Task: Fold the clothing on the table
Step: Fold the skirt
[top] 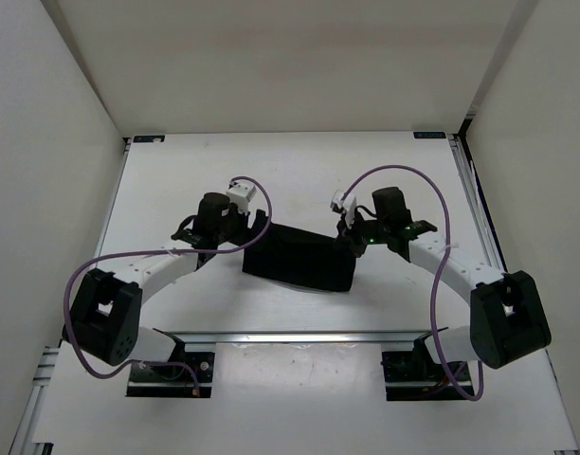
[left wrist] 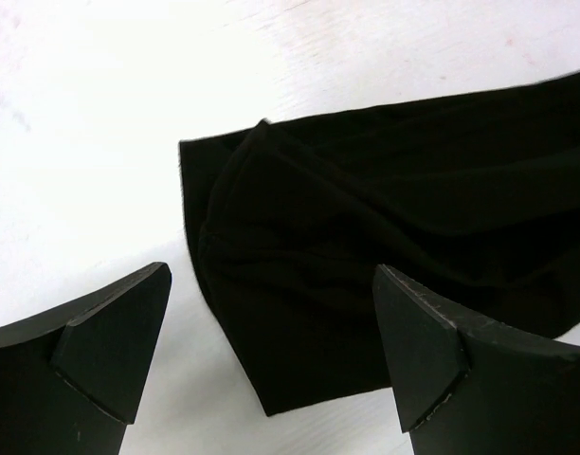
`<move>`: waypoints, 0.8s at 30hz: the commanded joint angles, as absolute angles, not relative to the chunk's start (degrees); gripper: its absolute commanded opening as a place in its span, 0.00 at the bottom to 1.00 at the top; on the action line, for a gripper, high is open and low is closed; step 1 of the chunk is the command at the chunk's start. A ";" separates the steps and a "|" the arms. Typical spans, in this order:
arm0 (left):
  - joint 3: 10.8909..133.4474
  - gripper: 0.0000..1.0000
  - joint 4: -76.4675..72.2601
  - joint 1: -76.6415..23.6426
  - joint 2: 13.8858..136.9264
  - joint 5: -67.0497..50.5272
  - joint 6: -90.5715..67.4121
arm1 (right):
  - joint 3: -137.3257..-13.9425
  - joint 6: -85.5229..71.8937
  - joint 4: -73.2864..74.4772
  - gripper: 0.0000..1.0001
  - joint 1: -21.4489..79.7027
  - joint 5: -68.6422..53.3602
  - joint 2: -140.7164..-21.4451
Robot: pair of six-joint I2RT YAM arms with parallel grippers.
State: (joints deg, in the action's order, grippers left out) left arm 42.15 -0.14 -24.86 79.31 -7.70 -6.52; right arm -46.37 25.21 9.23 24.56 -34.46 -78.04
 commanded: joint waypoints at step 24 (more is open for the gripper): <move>54.67 0.91 -4.04 -21.18 96.24 -33.04 11.87 | -50.71 24.26 10.46 0.00 20.66 -43.33 -77.25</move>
State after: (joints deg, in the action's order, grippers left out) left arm 53.08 -3.01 -20.86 97.21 -31.09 10.55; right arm -48.25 24.40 10.59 21.34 -40.97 -78.04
